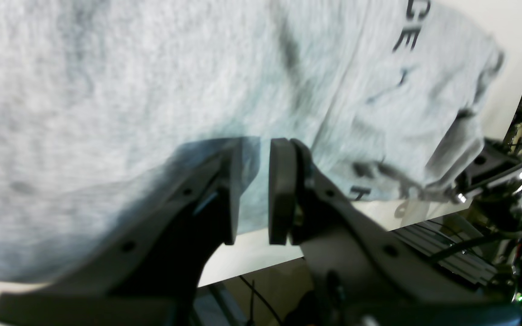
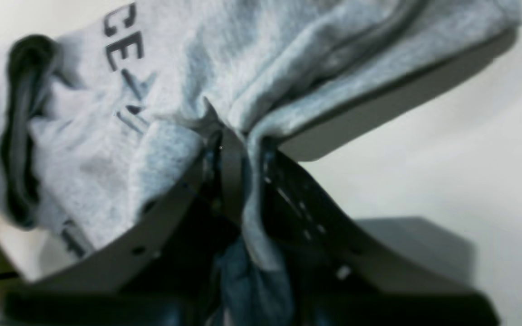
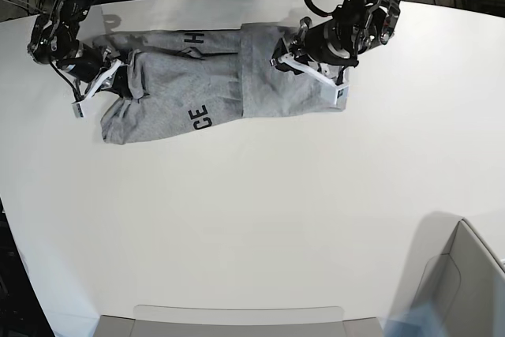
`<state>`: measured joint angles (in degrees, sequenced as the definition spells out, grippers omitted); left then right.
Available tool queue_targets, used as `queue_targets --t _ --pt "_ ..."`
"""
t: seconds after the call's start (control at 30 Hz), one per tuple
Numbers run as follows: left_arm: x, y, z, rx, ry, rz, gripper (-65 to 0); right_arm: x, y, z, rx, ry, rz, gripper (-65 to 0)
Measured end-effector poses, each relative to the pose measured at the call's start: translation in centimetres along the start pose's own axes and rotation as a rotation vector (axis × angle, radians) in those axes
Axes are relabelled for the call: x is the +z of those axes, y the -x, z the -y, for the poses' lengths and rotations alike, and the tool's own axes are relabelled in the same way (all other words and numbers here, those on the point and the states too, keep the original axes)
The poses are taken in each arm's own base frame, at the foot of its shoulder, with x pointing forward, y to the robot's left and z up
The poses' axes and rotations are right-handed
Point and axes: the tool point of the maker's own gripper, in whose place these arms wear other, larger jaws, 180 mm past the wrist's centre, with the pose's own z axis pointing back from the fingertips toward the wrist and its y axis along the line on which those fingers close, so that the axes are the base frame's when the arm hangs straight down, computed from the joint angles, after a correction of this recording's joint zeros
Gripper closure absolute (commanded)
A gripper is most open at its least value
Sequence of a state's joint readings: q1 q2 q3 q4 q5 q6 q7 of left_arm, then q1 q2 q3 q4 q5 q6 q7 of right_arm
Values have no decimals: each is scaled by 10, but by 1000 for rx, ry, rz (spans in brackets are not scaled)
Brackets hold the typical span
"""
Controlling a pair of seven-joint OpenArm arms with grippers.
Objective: Fold the T-shirt properly
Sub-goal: 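Fold the strip end held by the right gripper over toward the left gripper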
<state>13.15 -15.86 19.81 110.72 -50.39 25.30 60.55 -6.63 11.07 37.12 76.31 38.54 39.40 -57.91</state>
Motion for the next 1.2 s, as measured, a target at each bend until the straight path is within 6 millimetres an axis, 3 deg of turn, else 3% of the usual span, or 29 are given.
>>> queue_targets --t 0.17,0.33,0.47,0.6,0.73,0.87,1.0,1.2 --pt "0 -1 0 4 1 2 -104 6 -31 38 29 138 -14 0" --pt "5 -1 5 -1 16 9 -104 33 -53 92 4 344 0 0" --pt "15 -14 7 18 33 57 -104 50 -59 98 90 459 -44 0" --pt "20 -21 -12 59 -6 88 -104 57 -80 73 202 514 13 0" --pt "26 -31 -19 85 -16 115 -104 48 -93 30 358 543 22 0" --pt "34 -41 -36 128 -44 154 -104 34 -92 -23 487 550 17 0" --pt "40 -35 -58 177 -92 160 -105 20 -92 -77 589 500 44 0" --pt "48 -43 -70 206 -113 195 -105 5 -88 -117 730 509 14 0"
